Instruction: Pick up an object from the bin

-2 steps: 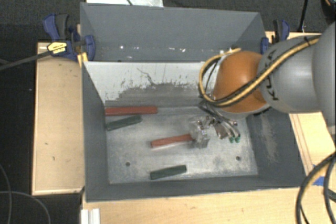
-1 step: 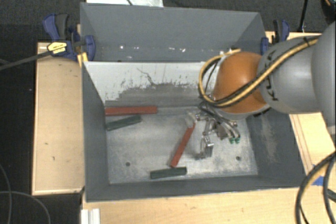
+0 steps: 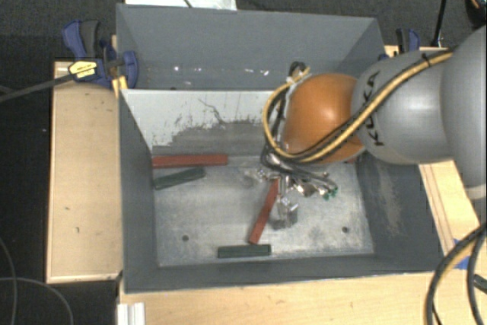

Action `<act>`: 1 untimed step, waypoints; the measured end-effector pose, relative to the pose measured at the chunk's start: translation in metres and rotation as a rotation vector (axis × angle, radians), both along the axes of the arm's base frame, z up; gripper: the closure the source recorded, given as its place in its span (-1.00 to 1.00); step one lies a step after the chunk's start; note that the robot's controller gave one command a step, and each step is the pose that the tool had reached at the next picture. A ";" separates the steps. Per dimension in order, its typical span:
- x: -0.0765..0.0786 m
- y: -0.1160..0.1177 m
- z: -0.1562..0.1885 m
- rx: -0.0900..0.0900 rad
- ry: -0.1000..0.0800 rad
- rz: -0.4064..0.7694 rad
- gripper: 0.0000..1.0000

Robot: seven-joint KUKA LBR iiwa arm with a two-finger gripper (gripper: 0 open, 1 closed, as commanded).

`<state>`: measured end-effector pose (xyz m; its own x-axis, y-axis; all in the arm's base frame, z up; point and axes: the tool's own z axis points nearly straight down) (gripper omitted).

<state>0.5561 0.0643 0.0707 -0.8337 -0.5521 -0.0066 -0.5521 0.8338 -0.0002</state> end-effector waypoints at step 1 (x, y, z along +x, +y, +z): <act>0.000 -0.002 0.000 -0.001 0.000 -0.006 1.00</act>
Offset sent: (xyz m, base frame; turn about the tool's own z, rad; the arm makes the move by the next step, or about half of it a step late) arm 0.0000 0.0000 0.0000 0.0000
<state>0.5561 0.0627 0.0709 -0.8372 -0.5469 -0.0055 -0.5469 0.8372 -0.0010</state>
